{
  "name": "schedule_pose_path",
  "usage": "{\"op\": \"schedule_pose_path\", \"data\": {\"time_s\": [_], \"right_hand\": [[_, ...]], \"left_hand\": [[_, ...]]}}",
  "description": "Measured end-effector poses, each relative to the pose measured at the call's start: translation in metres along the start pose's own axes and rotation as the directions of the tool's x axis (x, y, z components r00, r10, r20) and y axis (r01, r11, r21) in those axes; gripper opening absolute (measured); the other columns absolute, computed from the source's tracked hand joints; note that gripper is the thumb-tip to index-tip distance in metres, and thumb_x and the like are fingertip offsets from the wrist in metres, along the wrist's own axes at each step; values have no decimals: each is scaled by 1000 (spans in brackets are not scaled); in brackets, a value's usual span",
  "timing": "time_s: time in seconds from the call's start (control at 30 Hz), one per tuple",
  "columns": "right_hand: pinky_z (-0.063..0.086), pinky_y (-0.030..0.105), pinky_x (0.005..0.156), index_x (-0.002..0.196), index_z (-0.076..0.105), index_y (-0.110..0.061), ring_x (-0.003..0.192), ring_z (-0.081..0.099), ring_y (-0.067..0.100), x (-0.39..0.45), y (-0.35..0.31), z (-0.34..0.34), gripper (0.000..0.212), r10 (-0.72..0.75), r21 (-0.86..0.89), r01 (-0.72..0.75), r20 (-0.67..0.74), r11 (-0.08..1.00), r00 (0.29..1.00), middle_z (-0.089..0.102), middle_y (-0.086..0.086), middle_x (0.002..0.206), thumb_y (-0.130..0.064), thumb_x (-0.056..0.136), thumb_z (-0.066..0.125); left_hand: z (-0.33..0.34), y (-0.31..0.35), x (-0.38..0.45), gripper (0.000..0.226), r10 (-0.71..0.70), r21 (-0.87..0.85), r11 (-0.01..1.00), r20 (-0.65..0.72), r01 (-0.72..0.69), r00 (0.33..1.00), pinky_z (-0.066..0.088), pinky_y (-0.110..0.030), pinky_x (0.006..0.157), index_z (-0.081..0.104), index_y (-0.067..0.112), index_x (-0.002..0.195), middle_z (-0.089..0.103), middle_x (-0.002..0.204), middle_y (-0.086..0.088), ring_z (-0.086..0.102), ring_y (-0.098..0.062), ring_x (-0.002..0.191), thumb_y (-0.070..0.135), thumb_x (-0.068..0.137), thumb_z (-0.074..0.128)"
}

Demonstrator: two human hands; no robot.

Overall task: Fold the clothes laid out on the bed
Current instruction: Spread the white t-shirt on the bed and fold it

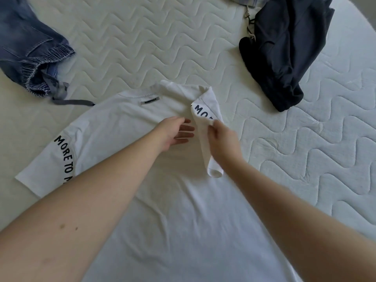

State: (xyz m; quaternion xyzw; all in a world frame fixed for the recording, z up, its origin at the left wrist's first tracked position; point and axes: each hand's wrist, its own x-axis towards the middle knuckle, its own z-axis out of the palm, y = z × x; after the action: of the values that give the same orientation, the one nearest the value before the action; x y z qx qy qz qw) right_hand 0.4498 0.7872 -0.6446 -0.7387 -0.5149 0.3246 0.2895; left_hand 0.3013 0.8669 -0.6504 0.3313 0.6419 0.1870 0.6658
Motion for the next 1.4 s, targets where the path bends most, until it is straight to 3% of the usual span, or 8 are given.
{"op": "schedule_pose_path", "data": {"time_s": [0.07,0.27,0.47,0.67,0.8,0.93,1.07,1.4], "right_hand": [[26,32,53,71,45,-20,62,45,18,18,20,-20,25,109,72,-102,-109,992,988,48,-6,62,-20,96,42],[36,33,66,94,59,-9,81,50,25,83,107,-110,23,352,48,-361,-368,931,860,55,9,83,-14,91,37],[34,28,55,108,64,-13,68,48,22,110,133,-123,29,417,119,-400,-284,909,863,54,4,77,-24,92,42],[50,34,76,118,65,-21,90,64,23,119,135,-113,43,477,244,-433,-162,868,864,67,1,102,-49,86,66],[55,39,82,116,65,-20,99,65,26,121,147,-113,34,497,370,-443,-60,816,866,68,5,110,-42,90,65],[53,46,91,113,68,-27,104,64,24,120,162,-114,24,490,437,-437,-8,786,872,69,3,113,-39,93,62],[52,31,70,91,71,-30,79,69,8,118,171,-113,11,483,487,-423,4,764,876,72,-7,91,-32,96,60],[58,19,64,102,67,-25,83,67,6,119,174,-127,13,558,718,-443,93,536,825,70,-6,97,-24,100,54]], "left_hand": [[-6,-3,5,18,35,59,998,-36,-33,999,53,-30,70,58,17,108,70,98,-6,69,-17,75,22,100,43],[-47,6,32,26,226,328,932,-198,-153,954,45,-26,69,58,18,121,63,105,-4,59,-15,79,20,96,50],[-63,33,74,48,483,742,641,-191,-197,854,36,-33,107,42,13,142,46,143,-8,46,-26,129,24,97,52],[-55,81,118,62,587,939,336,-270,74,763,29,-39,106,46,6,133,45,140,-17,40,-33,130,53,94,50],[-51,107,140,76,372,918,333,-338,216,865,29,-41,106,55,10,127,56,133,-11,45,-32,129,73,87,45],[-58,111,152,65,260,850,525,-203,38,944,42,-28,86,59,8,128,60,130,-11,58,-29,108,55,84,67],[-67,109,156,60,298,759,647,-162,-74,941,36,-24,101,52,13,140,53,142,-5,51,-24,128,38,89,70],[-56,98,176,44,380,712,689,-198,-134,904,45,-29,68,53,20,136,54,136,-4,52,-23,102,37,95,58]]}}
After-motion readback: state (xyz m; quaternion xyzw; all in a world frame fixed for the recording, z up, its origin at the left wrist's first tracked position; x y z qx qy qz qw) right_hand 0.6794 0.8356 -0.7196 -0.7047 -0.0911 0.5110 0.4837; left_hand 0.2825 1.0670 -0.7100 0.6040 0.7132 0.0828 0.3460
